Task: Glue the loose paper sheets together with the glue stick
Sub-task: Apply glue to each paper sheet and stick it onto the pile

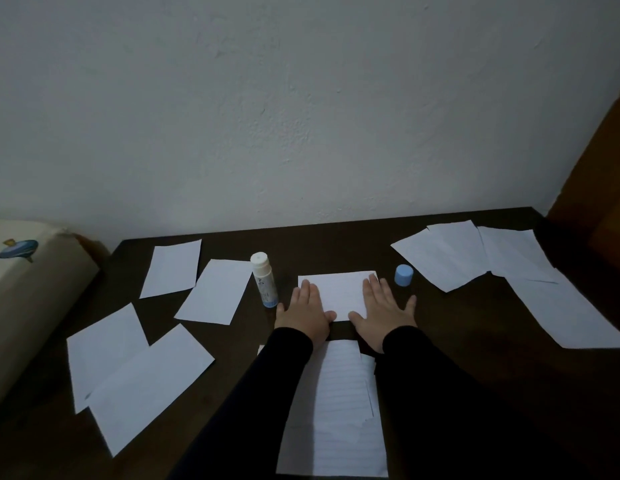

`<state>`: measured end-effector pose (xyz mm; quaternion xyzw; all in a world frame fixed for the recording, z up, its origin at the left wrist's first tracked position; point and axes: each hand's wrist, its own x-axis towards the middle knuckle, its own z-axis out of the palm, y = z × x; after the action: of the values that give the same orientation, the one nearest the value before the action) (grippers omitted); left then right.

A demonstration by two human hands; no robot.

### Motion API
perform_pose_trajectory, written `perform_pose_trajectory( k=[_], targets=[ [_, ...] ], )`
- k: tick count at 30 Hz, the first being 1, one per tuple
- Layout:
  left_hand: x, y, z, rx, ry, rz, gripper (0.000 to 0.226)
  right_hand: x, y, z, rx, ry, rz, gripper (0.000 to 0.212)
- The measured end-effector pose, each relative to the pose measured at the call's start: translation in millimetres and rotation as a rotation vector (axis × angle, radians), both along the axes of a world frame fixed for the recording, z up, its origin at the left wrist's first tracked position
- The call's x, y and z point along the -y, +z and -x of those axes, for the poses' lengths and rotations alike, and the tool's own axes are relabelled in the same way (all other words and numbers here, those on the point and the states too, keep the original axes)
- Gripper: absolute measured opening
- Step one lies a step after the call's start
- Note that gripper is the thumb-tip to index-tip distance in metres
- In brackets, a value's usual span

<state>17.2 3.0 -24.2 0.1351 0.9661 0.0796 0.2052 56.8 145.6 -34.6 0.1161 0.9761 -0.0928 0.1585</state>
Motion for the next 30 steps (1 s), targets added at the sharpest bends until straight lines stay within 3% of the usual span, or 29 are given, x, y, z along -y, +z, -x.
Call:
perform_pose_trajectory(
  k=[4, 8, 13, 16, 20, 24, 30],
  targets=[
    [9, 3, -6, 0.002, -0.004, -0.011, 0.066, 0, 1, -13, 0.003, -0.016, 0.019, 0.071],
    [28, 17, -26, -0.137, -0.073, -0.021, 0.036, 6, -1, -21, -0.034, -0.066, 0.024, 0.079],
    [57, 15, -53, -0.41, 0.433, -0.599, 0.003, 5, -2, -27, -0.215, -0.071, -0.002, 0.071],
    [67, 11, -47, -0.414, 0.641, -0.747, 0.032, -1, 2, -17, -0.315, -0.091, 0.006, 0.061],
    [66, 12, -31, -0.361, 0.636, -0.838, 0.064, -10, 2, 1, -0.275, -0.066, 0.039, 0.069],
    [65, 10, -15, -0.357, 0.555, -0.735, 0.054, -11, 1, 8, -0.199, -0.064, 0.004, 0.08],
    [74, 7, -10, -0.368, 0.507, -0.649, 0.038, -7, 1, -2, -0.291, -0.062, 0.042, 0.074]
  ],
)
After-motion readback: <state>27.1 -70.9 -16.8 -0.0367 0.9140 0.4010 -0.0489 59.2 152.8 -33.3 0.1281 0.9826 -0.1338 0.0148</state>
